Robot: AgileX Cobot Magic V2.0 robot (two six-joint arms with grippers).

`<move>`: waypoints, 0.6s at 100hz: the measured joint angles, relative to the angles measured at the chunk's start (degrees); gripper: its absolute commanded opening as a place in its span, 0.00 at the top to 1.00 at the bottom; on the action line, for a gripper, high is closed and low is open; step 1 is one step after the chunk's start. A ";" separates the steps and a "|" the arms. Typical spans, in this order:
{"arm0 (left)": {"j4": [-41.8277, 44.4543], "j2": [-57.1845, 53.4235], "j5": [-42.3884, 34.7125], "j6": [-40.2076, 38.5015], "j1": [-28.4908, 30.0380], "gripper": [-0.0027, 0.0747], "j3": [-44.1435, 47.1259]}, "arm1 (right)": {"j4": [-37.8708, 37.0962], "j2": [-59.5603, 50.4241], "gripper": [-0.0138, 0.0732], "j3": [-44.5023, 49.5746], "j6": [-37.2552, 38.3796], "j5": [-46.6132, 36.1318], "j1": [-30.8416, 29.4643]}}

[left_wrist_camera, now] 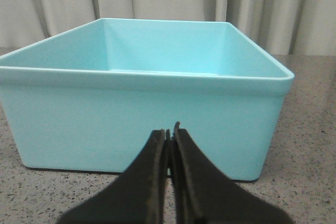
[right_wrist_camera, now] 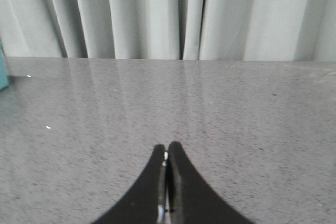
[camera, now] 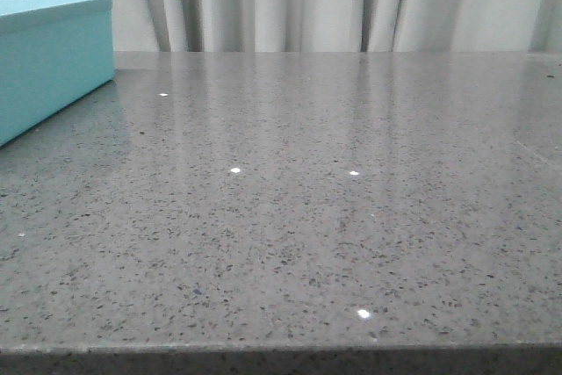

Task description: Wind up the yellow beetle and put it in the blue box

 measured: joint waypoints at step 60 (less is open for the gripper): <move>0.00 0.00 0.00 0.00 0.00 0.99 0.00 | 1.46 -13.35 0.92 16.25 0.51 -3.30 -11.41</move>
